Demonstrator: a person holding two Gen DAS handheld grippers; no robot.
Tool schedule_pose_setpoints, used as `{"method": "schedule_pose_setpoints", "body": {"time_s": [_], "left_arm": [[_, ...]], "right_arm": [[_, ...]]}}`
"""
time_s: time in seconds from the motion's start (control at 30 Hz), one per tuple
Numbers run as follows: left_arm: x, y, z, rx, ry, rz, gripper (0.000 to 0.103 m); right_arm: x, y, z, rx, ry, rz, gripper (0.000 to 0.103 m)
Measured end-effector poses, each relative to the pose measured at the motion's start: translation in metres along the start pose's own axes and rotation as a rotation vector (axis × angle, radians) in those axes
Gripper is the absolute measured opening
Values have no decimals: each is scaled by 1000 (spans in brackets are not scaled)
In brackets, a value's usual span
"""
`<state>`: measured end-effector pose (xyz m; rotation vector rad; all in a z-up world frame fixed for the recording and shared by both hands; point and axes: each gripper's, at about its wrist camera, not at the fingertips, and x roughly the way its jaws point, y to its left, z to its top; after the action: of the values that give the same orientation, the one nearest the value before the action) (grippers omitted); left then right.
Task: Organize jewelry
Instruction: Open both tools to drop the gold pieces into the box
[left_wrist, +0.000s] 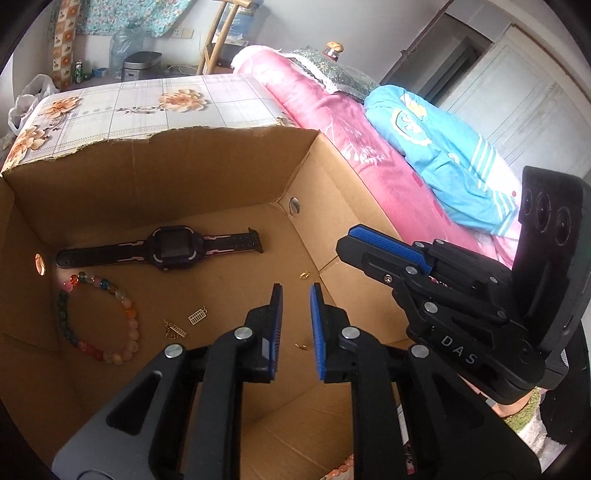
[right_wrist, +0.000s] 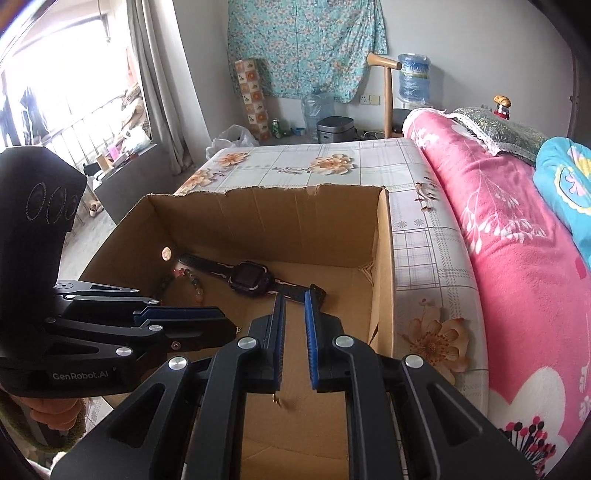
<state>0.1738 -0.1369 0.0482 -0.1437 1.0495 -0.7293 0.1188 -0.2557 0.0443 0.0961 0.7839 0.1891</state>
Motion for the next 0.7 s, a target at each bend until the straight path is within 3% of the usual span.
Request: {"method": "schedule_pose_setpoints", "body": {"time_s": [0.33,0.4,0.47,0.7], "left_arm": [[-28,-9,-5,52,-84,21,14],[-38,-13,-10,73,-104,20,14],[-50,-16,-17,95,-127,19,18],[-113,-23,-63,187,-237,13,40]], "right_arm": [[-27,-5,4,38,-75,20,12],[-35,-6,4,51,-91,28,16],[-47,-4,2,62,-113,37,28],[-96,11,-26,82,-186,90,44]]}}
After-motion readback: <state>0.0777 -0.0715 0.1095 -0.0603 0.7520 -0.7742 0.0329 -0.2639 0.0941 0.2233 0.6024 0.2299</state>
